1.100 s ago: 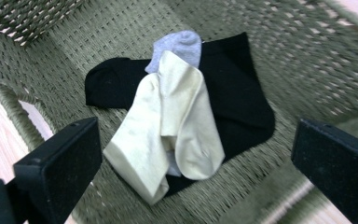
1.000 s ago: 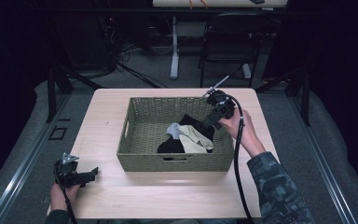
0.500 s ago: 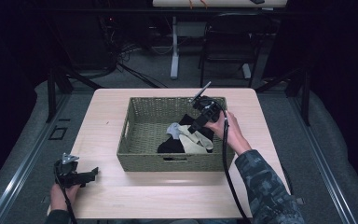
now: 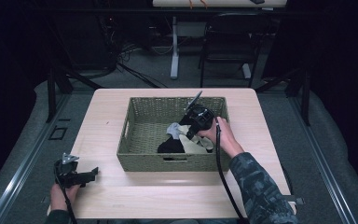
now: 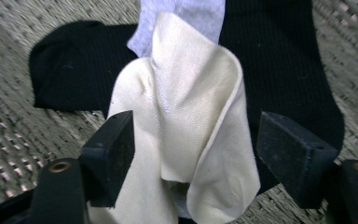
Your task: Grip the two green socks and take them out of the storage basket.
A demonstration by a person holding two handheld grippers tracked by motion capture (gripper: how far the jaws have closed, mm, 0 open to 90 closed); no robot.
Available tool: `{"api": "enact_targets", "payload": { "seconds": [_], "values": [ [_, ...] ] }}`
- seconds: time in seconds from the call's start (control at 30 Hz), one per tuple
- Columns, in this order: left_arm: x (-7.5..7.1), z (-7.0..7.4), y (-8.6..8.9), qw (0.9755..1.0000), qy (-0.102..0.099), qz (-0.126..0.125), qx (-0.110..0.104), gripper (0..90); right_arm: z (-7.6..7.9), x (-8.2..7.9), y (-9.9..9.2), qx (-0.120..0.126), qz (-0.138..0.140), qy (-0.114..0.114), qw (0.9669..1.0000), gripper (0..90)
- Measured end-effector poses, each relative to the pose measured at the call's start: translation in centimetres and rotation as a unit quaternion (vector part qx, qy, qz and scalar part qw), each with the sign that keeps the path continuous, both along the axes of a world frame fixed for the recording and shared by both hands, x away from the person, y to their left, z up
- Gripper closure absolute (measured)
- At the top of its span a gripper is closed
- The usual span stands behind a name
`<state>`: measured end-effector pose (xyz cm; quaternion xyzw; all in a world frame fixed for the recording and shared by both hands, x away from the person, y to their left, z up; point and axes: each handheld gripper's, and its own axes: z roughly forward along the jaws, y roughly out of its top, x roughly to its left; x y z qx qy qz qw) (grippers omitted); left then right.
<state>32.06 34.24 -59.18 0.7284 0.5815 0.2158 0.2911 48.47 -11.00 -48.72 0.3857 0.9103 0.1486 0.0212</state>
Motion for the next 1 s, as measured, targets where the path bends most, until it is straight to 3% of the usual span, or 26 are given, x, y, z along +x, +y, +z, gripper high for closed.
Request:
{"api": "enact_targets", "payload": {
  "seconds": [0.17, 0.2, 0.27, 0.37, 0.4, 0.43, 0.7, 1.0],
  "values": [
    [0.0, 0.0, 0.0, 1.0000, 0.000, 0.000, 0.000, 0.0, -0.7, 0.2, 0.1, -0.017, -0.001, 0.008, 0.9998, 34.8],
    [0.0, 0.0, 0.0, 1.0000, 0.000, 0.000, 0.000, 0.0, -1.1, 0.2, 0.1, -0.021, -0.005, 0.014, 0.9997, 42.6],
    [0.0, 0.0, 0.0, 1.0000, 0.000, 0.000, 0.000, 0.0, -1.2, 0.2, 0.1, -0.023, -0.007, 0.018, 0.9995, 45.8],
    [0.0, 0.0, 0.0, 1.0000, 0.000, 0.000, 0.000, 0.0, -1.4, 0.2, 0.0, -0.026, -0.008, 0.022, 0.9994, 62.4],
    [0.0, 0.0, 0.0, 1.0000, 0.000, 0.000, 0.000, 0.0, -1.2, 0.1, -0.1, -0.024, -0.009, 0.022, 0.9994, 72.3],
    [0.0, 0.0, 0.0, 1.0000, 0.000, 0.000, 0.000, 0.0, -1.1, 0.1, -0.2, -0.026, -0.006, 0.021, 0.9994, 74.1],
    [0.0, 0.0, 0.0, 1.0000, 0.000, 0.000, 0.000, 0.0, 0.1, -0.1, -1.1, -0.017, -0.015, 0.010, 0.9997, 78.9],
    [0.0, 0.0, 0.0, 1.0000, 0.000, 0.000, 0.000, 0.0, 2.5, -0.1, -1.8, -0.010, -0.019, -0.004, 0.9998, 79.2]
  ]
}}
